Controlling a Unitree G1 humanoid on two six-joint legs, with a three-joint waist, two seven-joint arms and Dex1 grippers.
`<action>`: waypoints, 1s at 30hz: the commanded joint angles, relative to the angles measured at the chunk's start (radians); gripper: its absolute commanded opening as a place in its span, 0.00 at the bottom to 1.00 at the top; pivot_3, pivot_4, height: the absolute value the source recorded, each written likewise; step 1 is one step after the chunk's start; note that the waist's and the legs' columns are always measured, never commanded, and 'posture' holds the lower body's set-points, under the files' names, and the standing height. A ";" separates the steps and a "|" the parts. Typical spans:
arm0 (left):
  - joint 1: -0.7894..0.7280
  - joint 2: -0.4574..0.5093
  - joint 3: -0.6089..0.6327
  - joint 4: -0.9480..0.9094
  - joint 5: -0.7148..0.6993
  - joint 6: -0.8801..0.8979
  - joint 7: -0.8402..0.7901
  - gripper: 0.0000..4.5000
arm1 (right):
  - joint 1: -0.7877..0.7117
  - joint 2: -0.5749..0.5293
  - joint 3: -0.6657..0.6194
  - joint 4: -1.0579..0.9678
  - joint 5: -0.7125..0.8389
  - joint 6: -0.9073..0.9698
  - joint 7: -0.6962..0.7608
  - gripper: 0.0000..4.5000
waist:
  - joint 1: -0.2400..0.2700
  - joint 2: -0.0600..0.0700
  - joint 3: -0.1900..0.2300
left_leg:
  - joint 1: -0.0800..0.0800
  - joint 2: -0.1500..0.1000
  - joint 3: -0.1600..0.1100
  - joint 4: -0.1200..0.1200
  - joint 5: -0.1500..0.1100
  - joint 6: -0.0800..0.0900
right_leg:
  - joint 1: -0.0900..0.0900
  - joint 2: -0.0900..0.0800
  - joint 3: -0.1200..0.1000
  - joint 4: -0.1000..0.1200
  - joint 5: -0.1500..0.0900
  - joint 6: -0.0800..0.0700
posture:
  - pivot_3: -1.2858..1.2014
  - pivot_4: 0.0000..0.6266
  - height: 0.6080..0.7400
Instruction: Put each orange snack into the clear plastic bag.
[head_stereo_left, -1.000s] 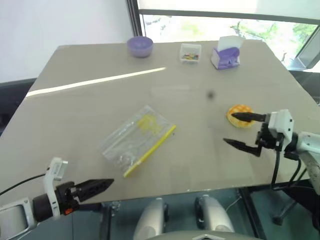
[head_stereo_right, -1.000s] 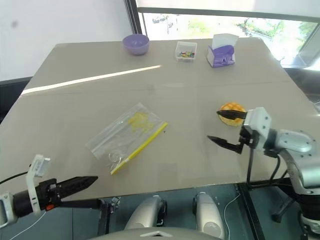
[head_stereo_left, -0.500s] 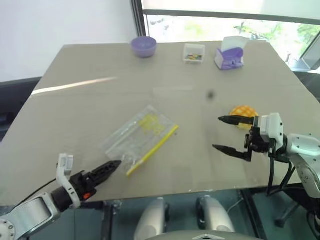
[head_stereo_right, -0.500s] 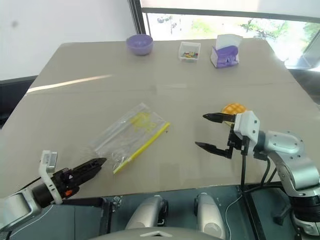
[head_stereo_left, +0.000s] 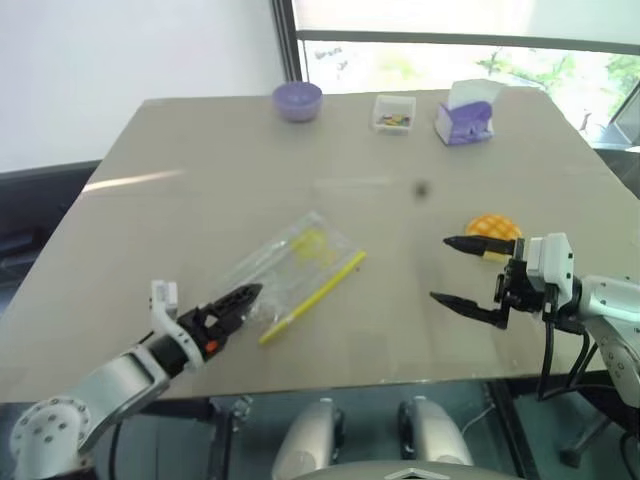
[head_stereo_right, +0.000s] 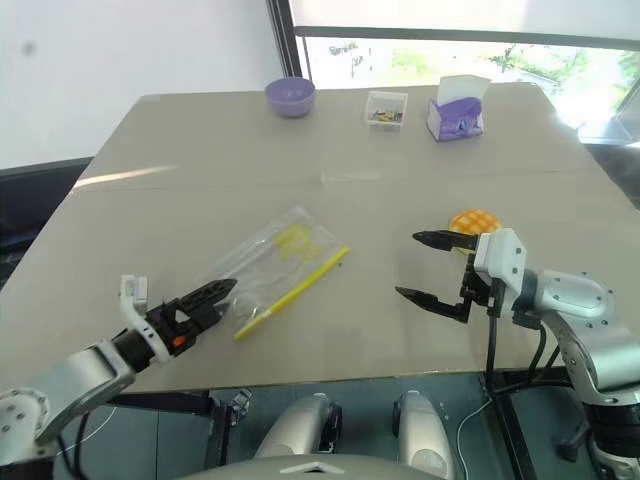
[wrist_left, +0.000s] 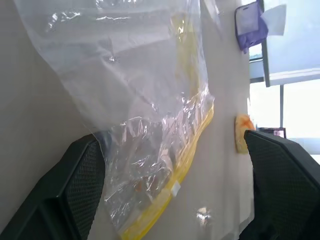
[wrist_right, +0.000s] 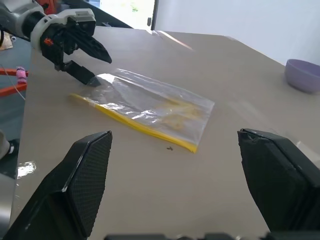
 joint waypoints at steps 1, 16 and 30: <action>-0.068 -0.057 -0.094 0.143 0.033 0.015 0.050 1.00 | 0.006 -0.002 -0.026 -0.047 0.008 -0.021 -0.008 0.95 | 0.002 0.002 -0.002 | 0.002 -0.001 0.000 0.000 0.000 0.000 | 0.002 0.000 0.000 0.000 0.000 0.000 | 0.52 0.24 1.00; -0.317 -0.116 -0.129 0.278 0.008 0.082 0.183 0.01 | 0.063 0.007 -0.023 -0.100 -0.011 -0.025 -0.063 1.00 | 0.005 0.001 -0.003 | 0.002 -0.005 -0.003 -0.002 0.000 0.000 | 0.004 -0.006 -0.001 -0.001 -0.002 0.003 | 0.52 0.24 1.00; -0.521 -0.385 0.041 0.027 -0.155 -0.064 0.571 0.01 | -0.122 0.086 0.294 0.144 -0.533 -0.257 -0.215 1.00 | -0.004 -0.019 0.009 | -0.009 -0.007 -0.005 -0.001 0.004 -0.006 | -0.006 -0.007 -0.004 -0.002 0.001 0.000 | 0.52 0.24 1.00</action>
